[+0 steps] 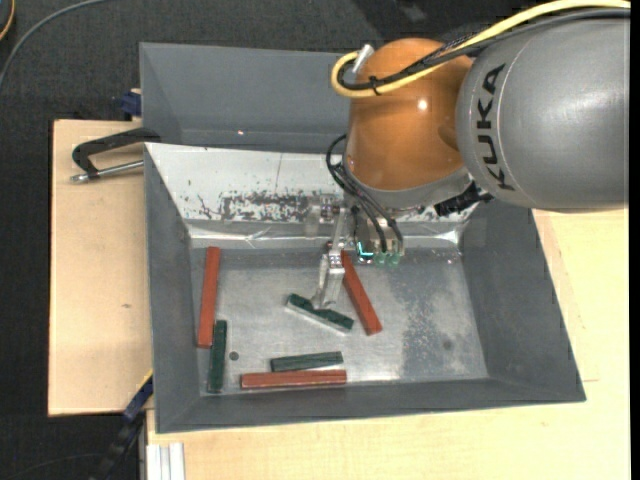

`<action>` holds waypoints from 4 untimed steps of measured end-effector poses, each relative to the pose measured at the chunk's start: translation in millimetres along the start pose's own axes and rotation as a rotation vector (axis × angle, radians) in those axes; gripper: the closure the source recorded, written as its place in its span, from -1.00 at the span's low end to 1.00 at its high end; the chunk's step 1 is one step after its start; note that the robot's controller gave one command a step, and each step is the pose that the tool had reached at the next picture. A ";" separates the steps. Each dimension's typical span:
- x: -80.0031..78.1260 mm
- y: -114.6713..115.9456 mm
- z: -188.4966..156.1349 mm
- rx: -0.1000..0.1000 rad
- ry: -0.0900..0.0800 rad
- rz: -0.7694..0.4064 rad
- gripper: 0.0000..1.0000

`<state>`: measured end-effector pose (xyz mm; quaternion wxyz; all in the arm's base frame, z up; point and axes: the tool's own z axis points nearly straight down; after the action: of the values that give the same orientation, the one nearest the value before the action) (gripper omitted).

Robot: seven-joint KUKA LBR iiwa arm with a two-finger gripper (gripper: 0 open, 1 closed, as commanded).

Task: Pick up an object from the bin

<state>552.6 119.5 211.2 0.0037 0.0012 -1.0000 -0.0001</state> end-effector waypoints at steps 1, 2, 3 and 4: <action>61.5 -21.3 141.4 -0.001 -0.005 -0.061 -1.00; 58.0 -20.7 136.7 -0.003 -0.016 -0.060 1.00; 57.7 -21.2 137.3 -0.003 -0.017 -0.059 -1.00; -16.2 -0.1 134.5 -0.001 -0.018 -0.175 -1.00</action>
Offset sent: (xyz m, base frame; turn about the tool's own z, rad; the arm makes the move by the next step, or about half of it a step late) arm -0.0616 -0.0224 -0.1389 -0.0605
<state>567.8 119.5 76.5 -0.0055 0.0887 -0.9960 -0.0012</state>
